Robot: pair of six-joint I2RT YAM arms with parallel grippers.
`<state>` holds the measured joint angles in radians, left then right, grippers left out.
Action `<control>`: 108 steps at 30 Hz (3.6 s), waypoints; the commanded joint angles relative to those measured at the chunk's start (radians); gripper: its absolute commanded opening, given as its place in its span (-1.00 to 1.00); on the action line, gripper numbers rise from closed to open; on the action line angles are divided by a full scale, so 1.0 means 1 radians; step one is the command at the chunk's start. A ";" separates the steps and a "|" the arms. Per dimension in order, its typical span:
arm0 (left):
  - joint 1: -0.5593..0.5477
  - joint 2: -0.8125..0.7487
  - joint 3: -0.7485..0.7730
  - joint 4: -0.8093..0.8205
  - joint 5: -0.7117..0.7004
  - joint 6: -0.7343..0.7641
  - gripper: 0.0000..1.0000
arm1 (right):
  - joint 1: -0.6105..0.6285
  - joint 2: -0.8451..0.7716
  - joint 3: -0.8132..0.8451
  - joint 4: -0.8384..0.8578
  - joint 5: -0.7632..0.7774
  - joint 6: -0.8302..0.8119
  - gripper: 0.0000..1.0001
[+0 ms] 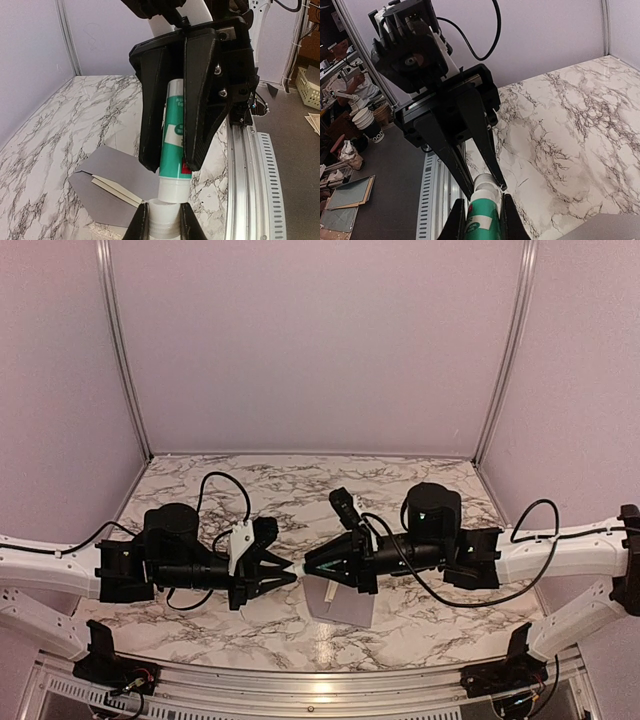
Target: Place the letter into the envelope and seal it
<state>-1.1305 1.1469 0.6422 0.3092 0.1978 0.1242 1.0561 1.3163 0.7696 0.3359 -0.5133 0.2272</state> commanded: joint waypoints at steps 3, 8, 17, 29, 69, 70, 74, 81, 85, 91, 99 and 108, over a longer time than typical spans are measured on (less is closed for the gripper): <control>0.002 0.003 0.031 0.034 0.052 0.014 -1.00 | 0.008 0.027 0.012 0.025 -0.009 0.001 -1.00; 0.001 0.013 0.029 0.033 0.085 0.021 -1.00 | 0.008 0.037 0.021 0.030 -0.011 -0.002 -1.00; 0.001 -0.007 0.015 0.034 0.127 0.031 -1.00 | 0.008 0.068 0.030 0.045 -0.042 0.003 -1.00; 0.002 -0.031 0.003 0.033 0.158 0.035 -1.00 | 0.008 0.057 0.020 0.041 -0.042 -0.010 -1.00; 0.001 -0.032 0.002 0.033 0.225 0.040 -1.00 | 0.005 -0.025 -0.007 0.041 -0.028 -0.035 -1.00; 0.002 -0.035 0.002 0.034 0.229 0.040 -1.00 | 0.005 -0.027 -0.010 0.040 -0.025 -0.036 -1.00; 0.001 -0.039 0.007 0.036 0.252 0.034 -1.00 | 0.005 -0.018 -0.006 0.029 -0.037 -0.057 -1.00; 0.001 -0.016 0.025 0.039 0.244 0.023 -1.00 | 0.005 0.008 0.005 0.054 -0.074 -0.065 -1.00; 0.001 0.005 0.036 0.039 0.233 0.017 -1.00 | 0.008 0.033 0.007 0.073 -0.081 -0.055 -1.00; 0.001 0.034 0.062 0.043 0.213 0.011 -1.00 | 0.012 0.083 0.013 0.087 -0.079 -0.044 -1.00; 0.001 0.011 0.053 0.069 0.185 -0.001 -1.00 | 0.011 0.078 -0.014 0.083 -0.033 -0.058 -1.00; 0.001 -0.043 0.024 0.088 0.214 -0.011 -1.00 | 0.012 0.029 -0.036 0.096 0.063 -0.049 -1.00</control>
<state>-1.1160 1.1568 0.6384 0.2558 0.3397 0.1272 1.0645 1.3563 0.7452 0.3950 -0.5545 0.1829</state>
